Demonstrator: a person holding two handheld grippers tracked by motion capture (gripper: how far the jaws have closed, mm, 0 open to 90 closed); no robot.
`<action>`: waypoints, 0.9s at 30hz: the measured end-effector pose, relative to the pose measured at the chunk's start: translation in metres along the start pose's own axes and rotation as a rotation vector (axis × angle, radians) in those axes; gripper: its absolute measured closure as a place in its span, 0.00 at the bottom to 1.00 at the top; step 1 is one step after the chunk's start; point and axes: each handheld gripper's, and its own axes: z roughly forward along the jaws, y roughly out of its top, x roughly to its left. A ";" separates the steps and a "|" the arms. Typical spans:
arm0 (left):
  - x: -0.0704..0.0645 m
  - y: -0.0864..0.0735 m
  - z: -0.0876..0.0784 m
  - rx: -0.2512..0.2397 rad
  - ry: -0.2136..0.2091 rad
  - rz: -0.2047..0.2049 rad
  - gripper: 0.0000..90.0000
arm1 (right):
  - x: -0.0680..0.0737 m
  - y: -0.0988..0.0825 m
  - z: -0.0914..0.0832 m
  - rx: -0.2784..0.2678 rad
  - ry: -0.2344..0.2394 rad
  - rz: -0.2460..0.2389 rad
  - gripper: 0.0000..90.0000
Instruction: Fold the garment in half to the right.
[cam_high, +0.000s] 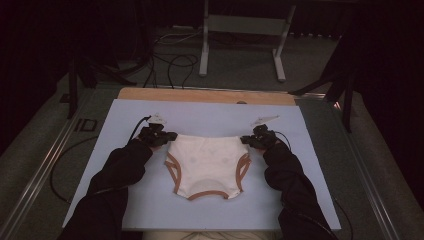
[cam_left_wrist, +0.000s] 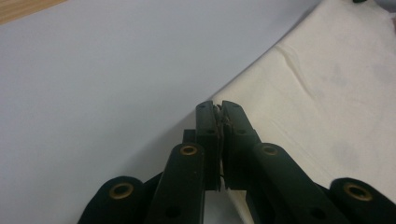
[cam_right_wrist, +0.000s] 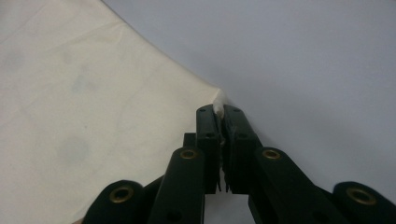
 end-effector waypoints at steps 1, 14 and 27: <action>0.000 0.000 0.000 0.000 0.000 0.000 0.98 | 0.000 0.000 0.000 0.000 0.000 0.000 0.96; 0.010 0.002 0.018 0.011 0.042 -0.018 0.98 | -0.014 0.004 0.015 0.024 -0.038 0.034 0.96; 0.012 0.002 0.033 0.069 0.081 -0.034 0.96 | -0.016 0.004 0.025 0.040 -0.061 0.053 0.94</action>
